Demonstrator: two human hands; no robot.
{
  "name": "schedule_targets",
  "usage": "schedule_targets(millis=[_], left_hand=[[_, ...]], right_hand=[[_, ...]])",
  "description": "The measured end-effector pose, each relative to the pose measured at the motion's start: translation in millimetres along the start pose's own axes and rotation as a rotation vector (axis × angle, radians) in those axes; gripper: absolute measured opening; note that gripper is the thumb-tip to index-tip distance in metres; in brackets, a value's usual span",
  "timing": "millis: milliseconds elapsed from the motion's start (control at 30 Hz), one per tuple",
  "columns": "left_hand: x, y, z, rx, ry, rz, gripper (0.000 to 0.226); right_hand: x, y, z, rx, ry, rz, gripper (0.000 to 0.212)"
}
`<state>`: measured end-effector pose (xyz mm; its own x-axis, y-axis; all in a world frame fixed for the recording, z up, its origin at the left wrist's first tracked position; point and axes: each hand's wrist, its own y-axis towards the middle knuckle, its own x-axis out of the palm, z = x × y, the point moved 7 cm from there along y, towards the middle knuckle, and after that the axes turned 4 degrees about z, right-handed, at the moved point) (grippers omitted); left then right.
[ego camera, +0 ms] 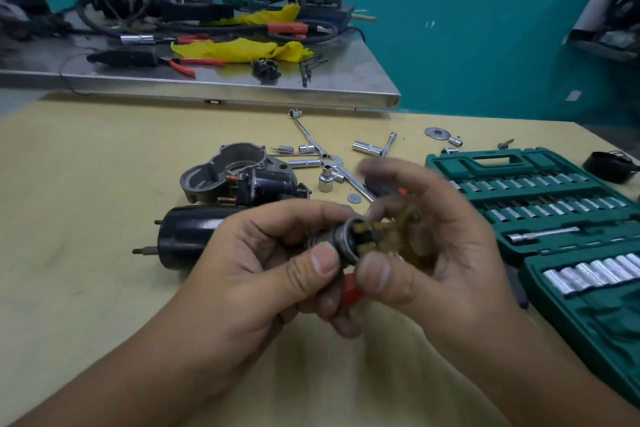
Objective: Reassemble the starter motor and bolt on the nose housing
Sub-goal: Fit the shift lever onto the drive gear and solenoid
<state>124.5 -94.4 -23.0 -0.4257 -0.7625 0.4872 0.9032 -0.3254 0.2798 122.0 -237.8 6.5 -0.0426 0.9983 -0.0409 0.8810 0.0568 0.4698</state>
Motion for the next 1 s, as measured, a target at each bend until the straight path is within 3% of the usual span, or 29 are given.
schedule_targets(millis=[67,133,167,233,300,400,533,600,667,733,767,833,1000], left_hand=[[-4,2,6,0.065,0.017,0.058,0.039],[-10,2,13,0.136,0.095,0.139,0.041],[-12,1,16,0.177,0.167,0.185,0.039],[-9,-2,23,0.297,0.336,0.242,0.031],[0,-5,23,0.399,0.443,0.199,0.029],[5,-7,24,0.440,0.601,0.175,0.037],[4,-2,35,0.385,0.801,0.148,0.044],[-8,0,58,0.496,1.047,0.193,0.045],[-21,5,80,0.559,1.419,0.189,0.058],[-38,15,78,0.347,1.770,0.086,0.084],[-47,18,71,0.191,1.875,0.026,0.095],[-58,17,55,0.006,1.945,-0.039,0.107],[-52,24,40,0.063,2.092,-0.157,0.118]], right_hand=[[-21,2,5,0.017,-0.017,0.287,0.051],[-33,-1,5,0.014,0.040,0.471,0.035],[-27,-1,6,0.046,0.064,0.431,0.029],[0,-4,11,0.147,0.153,0.178,0.026],[21,-11,17,0.225,0.138,0.024,0.030],[23,-14,29,0.294,0.191,0.077,0.037],[20,-10,33,0.360,0.410,0.125,0.030],[13,-6,33,0.348,0.399,0.145,0.033],[6,-2,34,0.349,0.393,0.170,0.022],[1,2,33,0.348,0.403,0.183,0.012],[0,3,33,0.347,0.396,0.186,0.016],[-3,4,32,0.337,0.385,0.199,0.022],[-5,4,31,0.318,0.364,0.232,0.042]])
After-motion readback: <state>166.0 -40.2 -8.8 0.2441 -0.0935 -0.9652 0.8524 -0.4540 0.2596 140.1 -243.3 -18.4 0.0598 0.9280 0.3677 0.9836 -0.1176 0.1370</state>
